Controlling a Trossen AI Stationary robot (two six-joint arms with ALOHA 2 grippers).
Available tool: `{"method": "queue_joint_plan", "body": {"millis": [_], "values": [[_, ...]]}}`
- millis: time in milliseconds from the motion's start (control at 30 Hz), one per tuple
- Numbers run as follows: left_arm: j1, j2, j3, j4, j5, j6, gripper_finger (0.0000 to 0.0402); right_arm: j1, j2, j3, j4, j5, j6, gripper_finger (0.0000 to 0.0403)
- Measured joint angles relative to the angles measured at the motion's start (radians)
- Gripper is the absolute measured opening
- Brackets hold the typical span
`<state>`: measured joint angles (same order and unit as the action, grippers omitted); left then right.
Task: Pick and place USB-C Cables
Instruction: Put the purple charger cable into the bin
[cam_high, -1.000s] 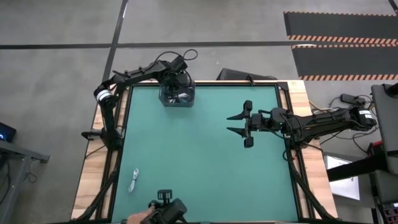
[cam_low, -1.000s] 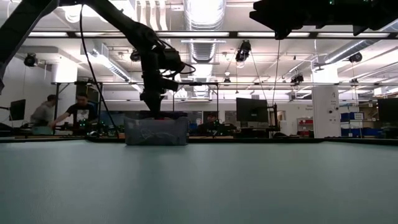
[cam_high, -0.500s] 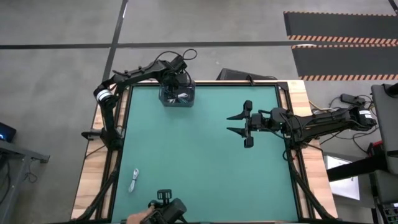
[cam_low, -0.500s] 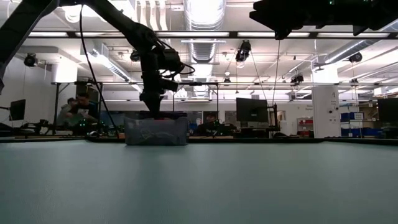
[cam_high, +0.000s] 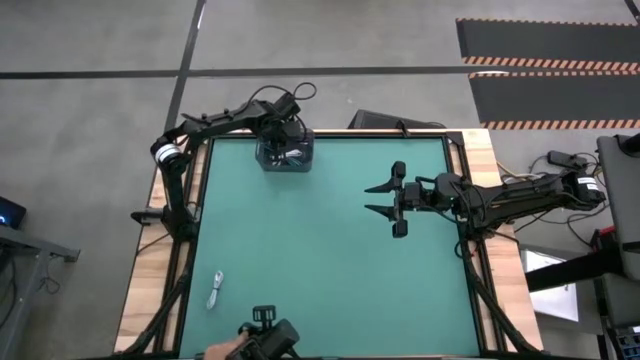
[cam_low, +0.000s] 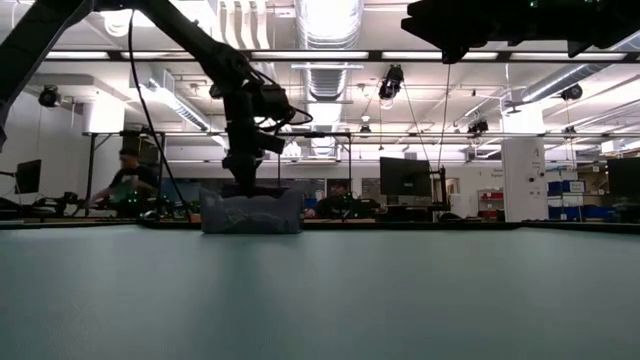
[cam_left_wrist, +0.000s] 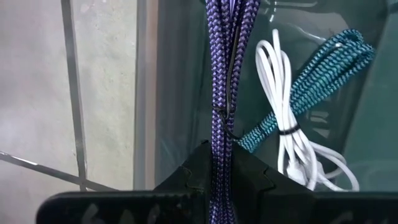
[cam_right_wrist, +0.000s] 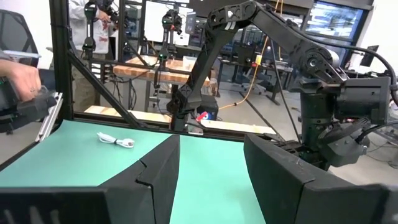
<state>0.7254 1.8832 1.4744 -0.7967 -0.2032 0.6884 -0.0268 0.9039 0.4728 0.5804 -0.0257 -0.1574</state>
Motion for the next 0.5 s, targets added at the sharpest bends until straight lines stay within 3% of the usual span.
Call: {"method": "queue_joint_plan", "body": {"millis": [500], "values": [[0.007,0.000,-0.024,0.030,-0.001,0.002,0.0020,0.000,0.000,0.000,0.000,0.000,0.000,0.0171]]}}
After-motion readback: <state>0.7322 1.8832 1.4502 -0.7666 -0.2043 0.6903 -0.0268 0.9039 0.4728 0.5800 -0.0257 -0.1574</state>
